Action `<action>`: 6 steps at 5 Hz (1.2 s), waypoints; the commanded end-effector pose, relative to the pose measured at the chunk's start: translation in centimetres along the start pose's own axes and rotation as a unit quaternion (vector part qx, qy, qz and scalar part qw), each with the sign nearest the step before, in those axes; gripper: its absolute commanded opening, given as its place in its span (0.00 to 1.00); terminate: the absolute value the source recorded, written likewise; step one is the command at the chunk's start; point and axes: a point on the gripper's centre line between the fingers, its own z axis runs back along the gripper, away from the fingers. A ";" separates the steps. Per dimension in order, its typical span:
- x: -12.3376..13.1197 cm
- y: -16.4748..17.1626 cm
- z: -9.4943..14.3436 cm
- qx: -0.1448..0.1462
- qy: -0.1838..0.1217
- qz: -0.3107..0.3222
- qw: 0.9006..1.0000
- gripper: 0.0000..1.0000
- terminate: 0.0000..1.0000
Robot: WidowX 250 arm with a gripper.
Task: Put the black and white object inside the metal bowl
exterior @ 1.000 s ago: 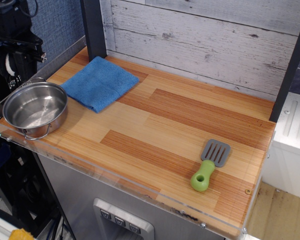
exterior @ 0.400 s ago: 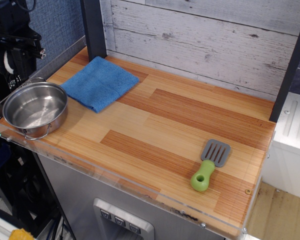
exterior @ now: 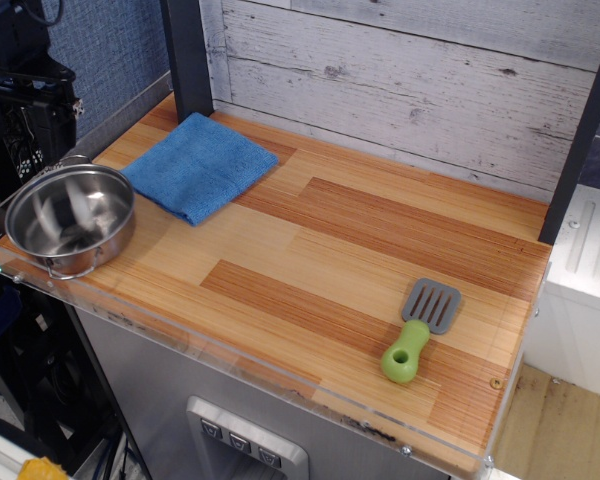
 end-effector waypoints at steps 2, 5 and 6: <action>-0.7 -0.9 4.7 0.000 -0.039 -0.005 0.999 1.00 0.00; -0.7 -12.3 11.2 -0.067 -0.074 -0.115 0.988 1.00 0.00; -0.8 -11.1 10.9 -0.068 -0.064 -0.114 0.989 1.00 0.00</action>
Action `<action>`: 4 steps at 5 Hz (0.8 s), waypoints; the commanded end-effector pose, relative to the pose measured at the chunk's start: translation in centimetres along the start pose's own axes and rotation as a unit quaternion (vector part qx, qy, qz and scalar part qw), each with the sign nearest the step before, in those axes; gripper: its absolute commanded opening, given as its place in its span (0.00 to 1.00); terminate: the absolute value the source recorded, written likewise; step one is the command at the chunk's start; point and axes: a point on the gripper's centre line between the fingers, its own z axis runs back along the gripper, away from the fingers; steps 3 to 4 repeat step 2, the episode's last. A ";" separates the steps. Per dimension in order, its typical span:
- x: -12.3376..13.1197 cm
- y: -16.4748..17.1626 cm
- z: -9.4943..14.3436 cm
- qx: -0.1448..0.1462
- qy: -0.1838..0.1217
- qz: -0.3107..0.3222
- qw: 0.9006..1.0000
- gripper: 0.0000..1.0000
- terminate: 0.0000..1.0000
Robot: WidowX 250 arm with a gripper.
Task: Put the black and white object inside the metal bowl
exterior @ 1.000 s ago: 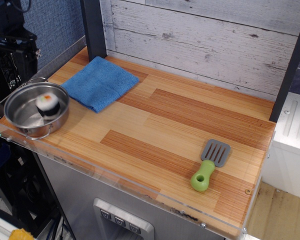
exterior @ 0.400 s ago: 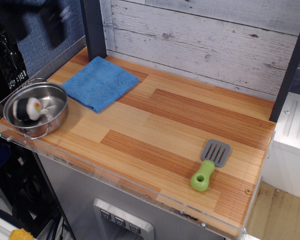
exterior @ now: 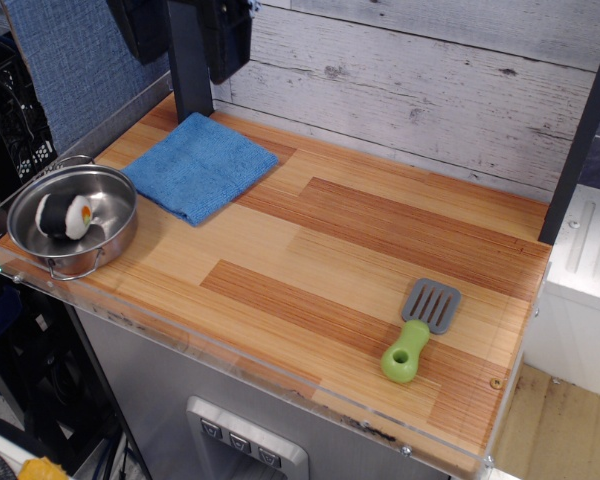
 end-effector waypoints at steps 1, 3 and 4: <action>-2.0 1.0 2.0 0.006 -0.015 -0.001 1.000 1.00 0.00; -2.0 1.0 2.0 0.006 -0.015 -0.001 1.000 1.00 1.00; -2.0 1.0 2.0 0.006 -0.015 -0.001 1.000 1.00 1.00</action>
